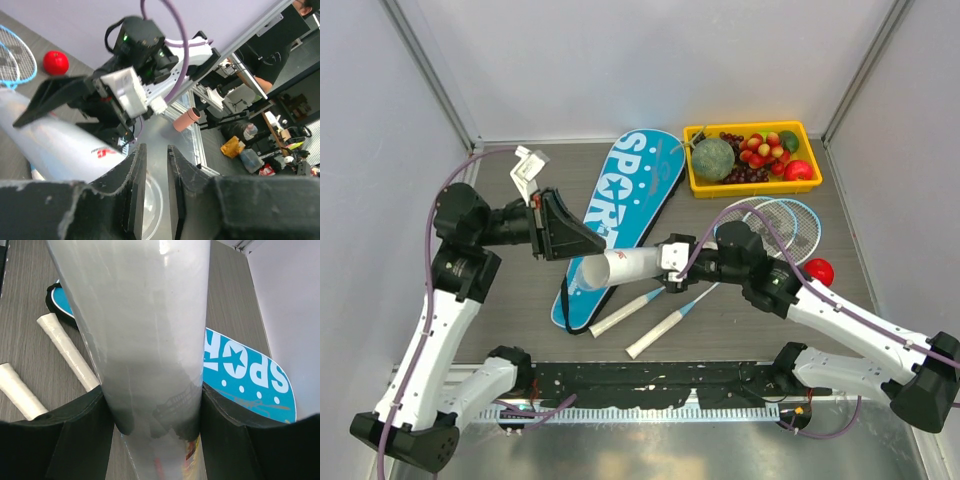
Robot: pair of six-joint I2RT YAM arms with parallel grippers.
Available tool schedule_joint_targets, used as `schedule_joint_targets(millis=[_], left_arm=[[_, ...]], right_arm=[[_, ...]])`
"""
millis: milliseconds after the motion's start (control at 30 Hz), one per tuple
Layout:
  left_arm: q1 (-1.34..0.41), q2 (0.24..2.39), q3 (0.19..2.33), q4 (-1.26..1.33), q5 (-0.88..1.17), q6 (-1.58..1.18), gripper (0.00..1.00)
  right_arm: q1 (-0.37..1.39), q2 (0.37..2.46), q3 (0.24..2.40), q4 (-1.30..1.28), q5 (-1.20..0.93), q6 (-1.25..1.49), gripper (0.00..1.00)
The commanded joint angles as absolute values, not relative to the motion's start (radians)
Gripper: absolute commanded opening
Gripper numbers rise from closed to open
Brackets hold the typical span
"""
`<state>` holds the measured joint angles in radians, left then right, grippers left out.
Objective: Pack up the badminton gear
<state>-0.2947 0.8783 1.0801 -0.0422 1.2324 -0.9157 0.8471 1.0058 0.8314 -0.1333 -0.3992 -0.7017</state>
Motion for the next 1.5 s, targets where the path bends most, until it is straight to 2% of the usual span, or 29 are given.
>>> schedule_joint_targets(millis=[0,167,300,433,667,1000,1467], left_arm=[[-0.298,0.923,1.245,0.000,1.255,-0.872,0.29],[-0.298,0.980,1.411,-0.401,1.198,-0.555,0.34],[-0.298,1.015,1.595,-0.811,1.002,-0.165,0.40],[-0.298,1.051,1.718,-1.028,0.859,-0.013,0.42],[-0.327,1.046,1.755,-1.092,0.931,0.066,0.45],[-0.359,0.996,1.640,-1.077,0.960,0.009,0.39],[-0.406,0.972,1.562,-0.997,0.960,0.061,0.36]], right_arm=[[0.851,0.974,0.838,-0.029,-0.423,-0.683,0.45],[0.853,0.973,0.853,-0.031,-0.423,-0.635,0.45],[0.850,0.969,0.867,-0.025,-0.419,-0.558,0.45],[0.850,0.969,0.865,-0.021,-0.431,-0.512,0.45],[0.839,1.006,0.885,-0.021,-0.433,-0.471,0.46],[0.839,1.022,0.908,-0.040,-0.457,-0.453,0.45],[0.839,1.015,0.910,-0.041,-0.457,-0.446,0.45]])
